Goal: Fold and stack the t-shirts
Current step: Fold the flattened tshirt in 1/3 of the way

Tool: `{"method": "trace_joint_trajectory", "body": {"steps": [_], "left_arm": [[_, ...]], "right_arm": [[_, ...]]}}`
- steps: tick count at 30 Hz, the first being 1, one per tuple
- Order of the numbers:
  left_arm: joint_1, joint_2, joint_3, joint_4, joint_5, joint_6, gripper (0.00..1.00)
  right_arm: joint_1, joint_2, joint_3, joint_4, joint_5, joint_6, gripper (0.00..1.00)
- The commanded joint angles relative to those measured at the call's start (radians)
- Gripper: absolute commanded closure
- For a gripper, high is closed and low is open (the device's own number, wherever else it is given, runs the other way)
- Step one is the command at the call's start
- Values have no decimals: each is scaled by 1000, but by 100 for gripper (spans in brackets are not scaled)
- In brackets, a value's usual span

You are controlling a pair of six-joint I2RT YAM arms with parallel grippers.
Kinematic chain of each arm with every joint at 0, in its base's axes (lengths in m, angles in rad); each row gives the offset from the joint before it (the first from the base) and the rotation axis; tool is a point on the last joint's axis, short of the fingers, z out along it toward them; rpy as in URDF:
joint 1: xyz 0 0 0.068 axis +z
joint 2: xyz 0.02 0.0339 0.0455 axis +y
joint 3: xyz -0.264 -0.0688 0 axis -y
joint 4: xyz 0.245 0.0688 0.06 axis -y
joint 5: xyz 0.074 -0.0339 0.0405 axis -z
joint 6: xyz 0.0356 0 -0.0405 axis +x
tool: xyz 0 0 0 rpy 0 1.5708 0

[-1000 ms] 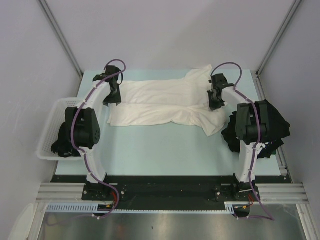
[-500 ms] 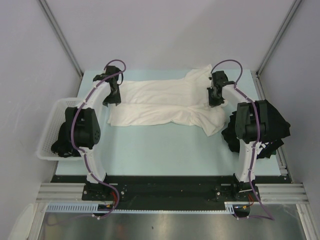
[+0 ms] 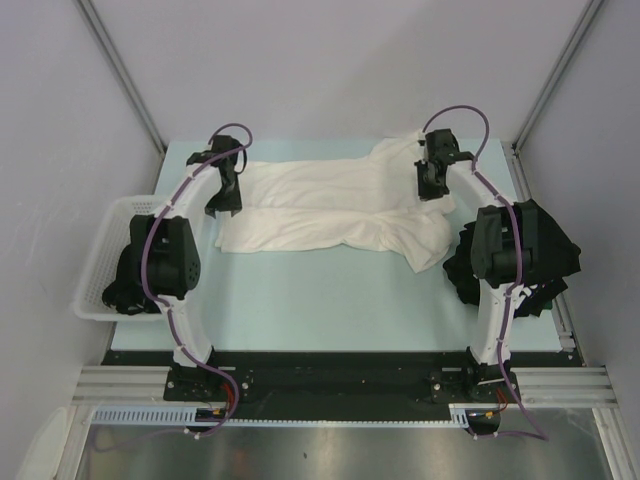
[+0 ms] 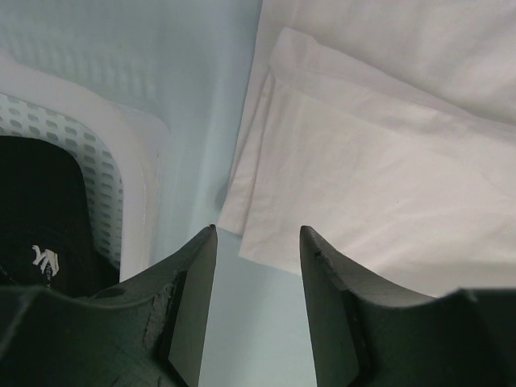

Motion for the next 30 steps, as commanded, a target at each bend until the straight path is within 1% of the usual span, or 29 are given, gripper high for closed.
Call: {"method": "trace_joint_trajectory", "body": {"steps": [1, 7, 17, 24, 30], "left_arm": [[-8, -67, -14, 15, -8, -6, 49], [-8, -64, -17, 15, -5, -7, 49], [-10, -73, -19, 12, 6, -7, 48], [-8, -85, -28, 12, 6, -6, 47], [-8, -90, -33, 15, 4, 0, 46]], "right_arm": [[15, -19, 17, -5, -19, 6, 80], [32, -50, 39, -5, -111, 57, 76], [83, -59, 13, -11, -129, 78, 74], [89, -47, 11, -17, -123, 71, 74], [83, -68, 8, -28, -105, 47, 73]]}}
